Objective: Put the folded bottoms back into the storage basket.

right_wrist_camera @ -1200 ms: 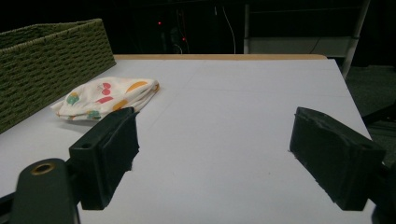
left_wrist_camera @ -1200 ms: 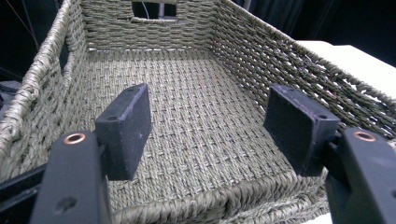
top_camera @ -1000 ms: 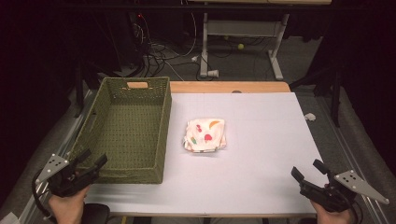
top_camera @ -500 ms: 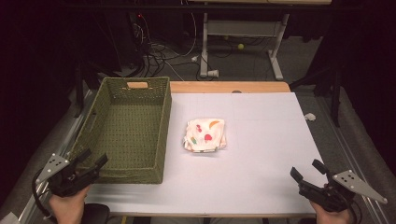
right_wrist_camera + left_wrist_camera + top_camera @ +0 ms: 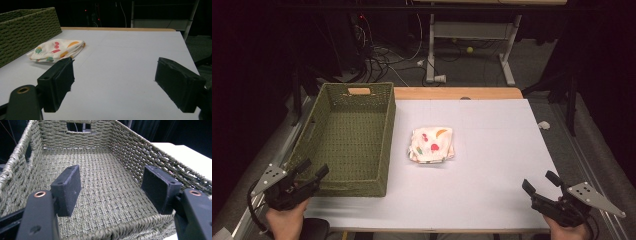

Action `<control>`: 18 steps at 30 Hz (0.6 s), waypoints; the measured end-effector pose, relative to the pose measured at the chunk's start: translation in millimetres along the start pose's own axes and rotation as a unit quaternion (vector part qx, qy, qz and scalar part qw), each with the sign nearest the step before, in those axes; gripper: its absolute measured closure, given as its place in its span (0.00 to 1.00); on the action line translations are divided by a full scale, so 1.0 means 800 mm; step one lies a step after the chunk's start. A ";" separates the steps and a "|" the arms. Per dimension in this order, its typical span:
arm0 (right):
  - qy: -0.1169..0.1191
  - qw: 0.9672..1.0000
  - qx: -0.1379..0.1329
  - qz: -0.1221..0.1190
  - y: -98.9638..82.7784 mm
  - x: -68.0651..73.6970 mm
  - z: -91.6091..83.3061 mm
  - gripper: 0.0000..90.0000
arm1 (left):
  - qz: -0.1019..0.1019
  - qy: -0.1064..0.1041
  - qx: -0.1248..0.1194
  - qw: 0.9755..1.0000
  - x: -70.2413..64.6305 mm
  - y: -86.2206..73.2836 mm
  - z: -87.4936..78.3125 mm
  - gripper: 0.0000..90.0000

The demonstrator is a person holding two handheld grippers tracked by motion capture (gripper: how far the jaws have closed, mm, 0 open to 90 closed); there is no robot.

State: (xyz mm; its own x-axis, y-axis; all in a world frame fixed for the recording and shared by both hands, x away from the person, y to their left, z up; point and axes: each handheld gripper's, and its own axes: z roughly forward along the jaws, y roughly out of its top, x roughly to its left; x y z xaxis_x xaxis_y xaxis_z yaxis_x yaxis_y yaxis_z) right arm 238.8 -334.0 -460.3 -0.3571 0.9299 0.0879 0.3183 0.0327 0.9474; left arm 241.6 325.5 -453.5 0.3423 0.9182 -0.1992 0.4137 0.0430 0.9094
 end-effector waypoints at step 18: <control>0.000 1.000 0.001 -0.002 0.000 0.000 0.001 0.18 | 0.007 -0.010 -0.001 1.000 -0.007 0.005 0.003 0.34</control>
State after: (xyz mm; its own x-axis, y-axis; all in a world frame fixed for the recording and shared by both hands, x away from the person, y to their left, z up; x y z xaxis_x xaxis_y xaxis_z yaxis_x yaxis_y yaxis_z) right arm 239.1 -333.6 -460.4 -0.3588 0.9297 0.0836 0.3179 0.0375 0.9474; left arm 243.5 319.5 -449.4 0.3650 0.9105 -0.1941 0.4078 0.0310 0.9125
